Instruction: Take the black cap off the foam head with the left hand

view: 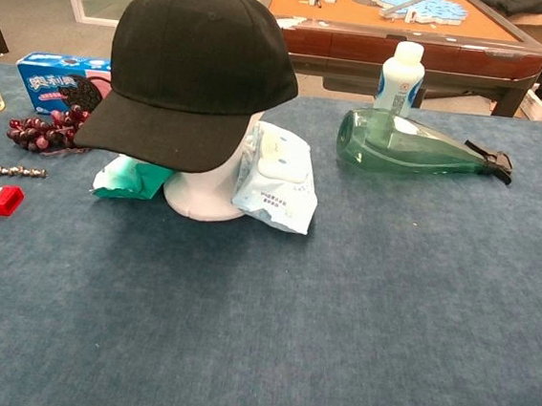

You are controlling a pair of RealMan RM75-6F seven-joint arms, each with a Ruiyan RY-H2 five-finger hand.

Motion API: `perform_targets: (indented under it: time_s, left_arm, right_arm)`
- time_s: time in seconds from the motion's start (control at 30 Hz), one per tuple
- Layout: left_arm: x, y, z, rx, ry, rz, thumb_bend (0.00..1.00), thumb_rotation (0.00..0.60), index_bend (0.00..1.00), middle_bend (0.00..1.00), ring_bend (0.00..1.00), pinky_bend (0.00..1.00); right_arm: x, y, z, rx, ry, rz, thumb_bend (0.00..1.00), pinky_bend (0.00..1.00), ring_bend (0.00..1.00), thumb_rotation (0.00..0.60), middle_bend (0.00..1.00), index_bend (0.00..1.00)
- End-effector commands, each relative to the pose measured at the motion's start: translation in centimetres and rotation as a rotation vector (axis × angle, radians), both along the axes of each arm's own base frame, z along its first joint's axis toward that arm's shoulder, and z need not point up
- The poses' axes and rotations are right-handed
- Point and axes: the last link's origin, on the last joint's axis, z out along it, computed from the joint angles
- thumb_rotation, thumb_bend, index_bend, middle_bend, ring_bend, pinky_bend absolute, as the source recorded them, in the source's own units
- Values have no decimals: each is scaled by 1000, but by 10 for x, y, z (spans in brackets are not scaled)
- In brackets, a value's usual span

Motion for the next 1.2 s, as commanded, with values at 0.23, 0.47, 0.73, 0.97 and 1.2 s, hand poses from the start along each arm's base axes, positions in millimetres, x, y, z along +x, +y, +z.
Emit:
perform_targets:
  time_s: [0.23, 0.47, 0.73, 0.97, 1.2]
  left_arm:
    - [-1, -2, 2, 11, -6, 10, 99, 600, 179, 340, 267, 484]
    - [8, 0, 1, 43, -46, -87, 99, 600, 283, 412, 430, 627]
    - [29, 9, -8, 111, -123, -372, 98, 600, 521, 685, 612, 689]
    - [52, 27, -19, 92, -119, -543, 62, 600, 577, 745, 646, 697]
    - [73, 49, -33, 10, -138, -585, 15, 600, 557, 734, 626, 699]
  right_arm:
    - [0, -3, 2, -9, -13, 2, 332, 398, 341, 600, 386, 487]
    - [1, -4, 5, -21, -20, 0, 331, 398, 341, 600, 386, 486]
    - [1, -4, 13, -62, -33, -3, 332, 398, 341, 600, 386, 487]
    - [1, -5, 23, -95, -50, -6, 332, 398, 340, 600, 385, 487]
    - [1, -3, 34, -134, -68, -9, 332, 398, 341, 600, 386, 487]
